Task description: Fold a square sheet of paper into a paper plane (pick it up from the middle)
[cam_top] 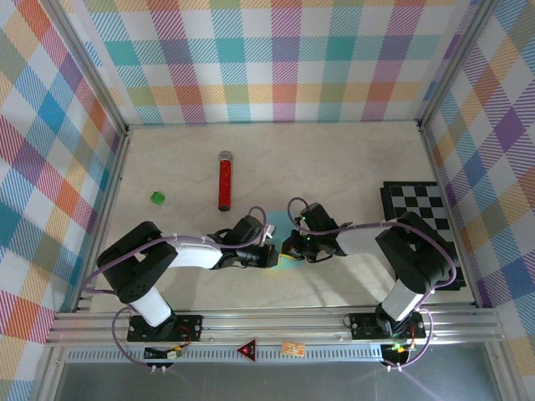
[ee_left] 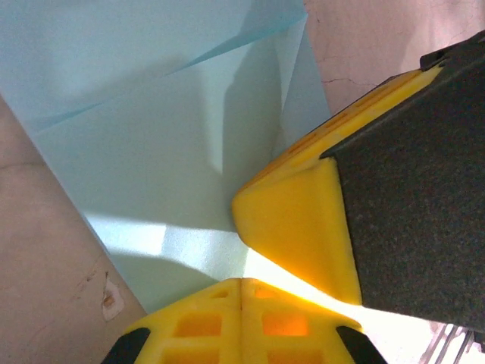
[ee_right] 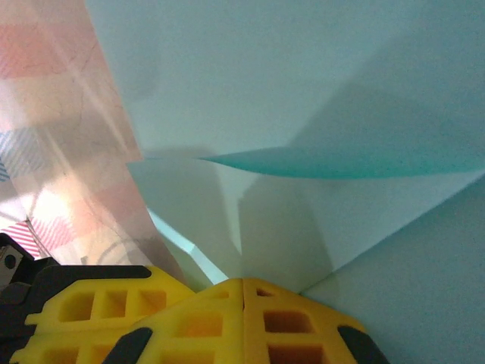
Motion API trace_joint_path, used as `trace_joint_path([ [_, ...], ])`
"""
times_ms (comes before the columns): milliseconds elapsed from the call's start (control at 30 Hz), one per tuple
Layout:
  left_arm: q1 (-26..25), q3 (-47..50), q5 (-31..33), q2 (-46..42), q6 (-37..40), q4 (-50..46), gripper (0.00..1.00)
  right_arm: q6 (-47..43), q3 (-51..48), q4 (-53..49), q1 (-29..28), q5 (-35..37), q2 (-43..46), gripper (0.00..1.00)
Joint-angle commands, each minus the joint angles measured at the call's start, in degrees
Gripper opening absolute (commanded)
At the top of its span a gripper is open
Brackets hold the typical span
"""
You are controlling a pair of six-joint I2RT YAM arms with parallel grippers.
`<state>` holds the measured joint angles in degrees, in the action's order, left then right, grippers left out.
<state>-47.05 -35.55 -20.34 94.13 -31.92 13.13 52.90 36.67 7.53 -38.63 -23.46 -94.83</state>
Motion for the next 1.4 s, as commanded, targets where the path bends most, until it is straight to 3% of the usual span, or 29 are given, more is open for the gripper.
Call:
trace_joint_path([
  [0, 0.41, 2.44, 2.94, 2.23, 1.16, -9.14, 0.0, -2.31, 0.73, -4.8, 1.75, 3.92, 1.4, 0.0],
  [200, 0.43, 2.42, 2.85, 2.29, 1.37, -8.95, 0.0, -1.41, 0.86, -0.81, 1.98, 0.44, 4.98, 0.0],
  [333, 0.41, 2.28, 2.86, 2.42, 1.34, -8.67, 0.0, 0.46, 0.93, 4.37, 1.3, -4.26, 2.59, 0.0],
  [500, 0.46, 1.71, 2.94, 2.7, 1.65, -9.23, 0.0, -0.45, 1.52, 1.89, 1.24, -1.64, -2.12, 0.0],
  [1000, 0.38, 2.68, 3.1, 1.94, 1.19, -8.79, 0.0, -3.34, 0.23, 4.86, 14.36, -4.02, -3.52, 0.0],
  [1267, 0.45, 2.51, 2.85, 1.6, 1.09, -8.73, 0.0, -4.08, 0.72, 1.63, 14.15, -6.75, 3.72, 0.0],
  [1367, 0.41, 2.42, 2.98, 1.47, 1.16, -8.99, 0.0, -3.1, 0.74, 2.41, 11.58, -7.63, 3.5, 0.0],
])
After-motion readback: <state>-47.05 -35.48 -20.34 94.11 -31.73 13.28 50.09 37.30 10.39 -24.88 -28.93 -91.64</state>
